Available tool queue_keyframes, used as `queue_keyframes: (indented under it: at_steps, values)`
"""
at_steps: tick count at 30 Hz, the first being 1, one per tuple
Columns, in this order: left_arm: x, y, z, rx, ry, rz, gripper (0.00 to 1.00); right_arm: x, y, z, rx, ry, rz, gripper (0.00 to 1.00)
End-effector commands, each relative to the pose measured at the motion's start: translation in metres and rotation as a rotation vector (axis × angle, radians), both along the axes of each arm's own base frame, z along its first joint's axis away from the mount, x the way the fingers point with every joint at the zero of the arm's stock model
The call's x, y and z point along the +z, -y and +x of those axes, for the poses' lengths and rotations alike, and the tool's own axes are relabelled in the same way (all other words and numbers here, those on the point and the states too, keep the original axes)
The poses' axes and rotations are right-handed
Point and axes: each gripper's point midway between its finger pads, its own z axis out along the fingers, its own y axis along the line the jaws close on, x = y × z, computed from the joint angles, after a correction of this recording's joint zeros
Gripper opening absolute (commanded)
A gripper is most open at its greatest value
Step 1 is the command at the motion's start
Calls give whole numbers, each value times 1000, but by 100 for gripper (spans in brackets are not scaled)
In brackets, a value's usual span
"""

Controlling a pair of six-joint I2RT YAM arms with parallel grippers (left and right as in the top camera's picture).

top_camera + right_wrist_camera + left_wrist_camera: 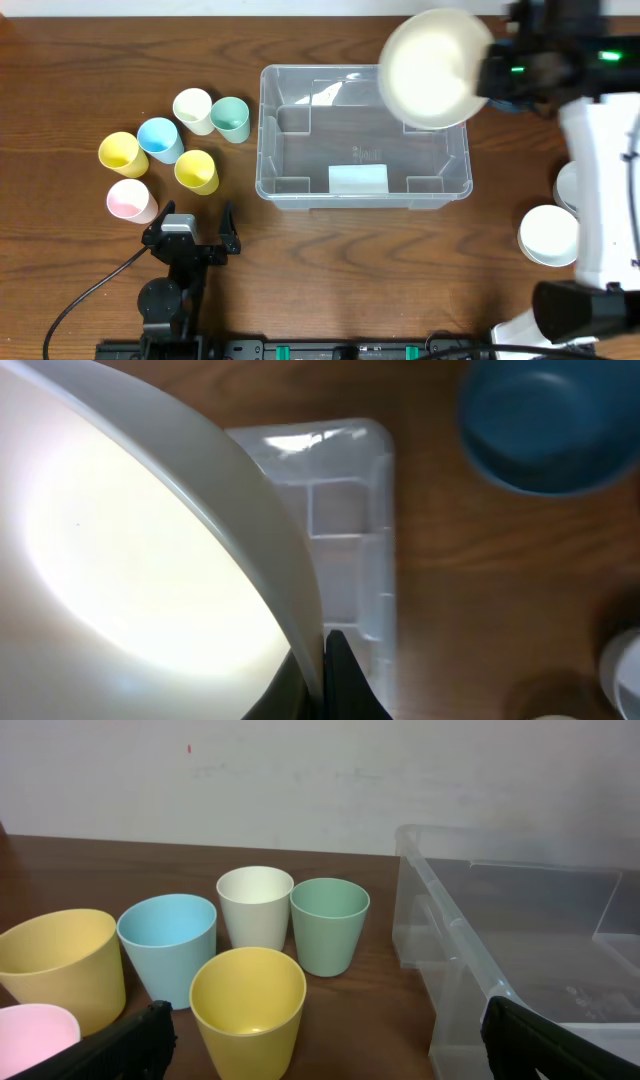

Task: Pack container
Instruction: 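Lift the cream bowl and place it in the bin's right side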

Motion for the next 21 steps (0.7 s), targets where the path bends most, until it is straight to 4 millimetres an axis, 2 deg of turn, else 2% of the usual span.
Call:
queue_keyframes:
  at_steps: [1,5,12,18,21]
  values:
    - [-15,1,-1,-9,-45,4,98,-28,-6,12,-32,-47,-164,1]
    - [-15,1,-1,-9,-44,4,98,-65,-24,21,-3,-121,-237,1]
    - [-15,1,-1,-9,-45,4,98,-122,-26,36,-25,-217,-364,1]
    - [-15,1,-1,-9,-45,4,98,-154,-27,48,-25,-254,-390,1]
    - [-15,1,-1,-9,-45,4,98,-160,-28,52,-25,-254,-391,1]
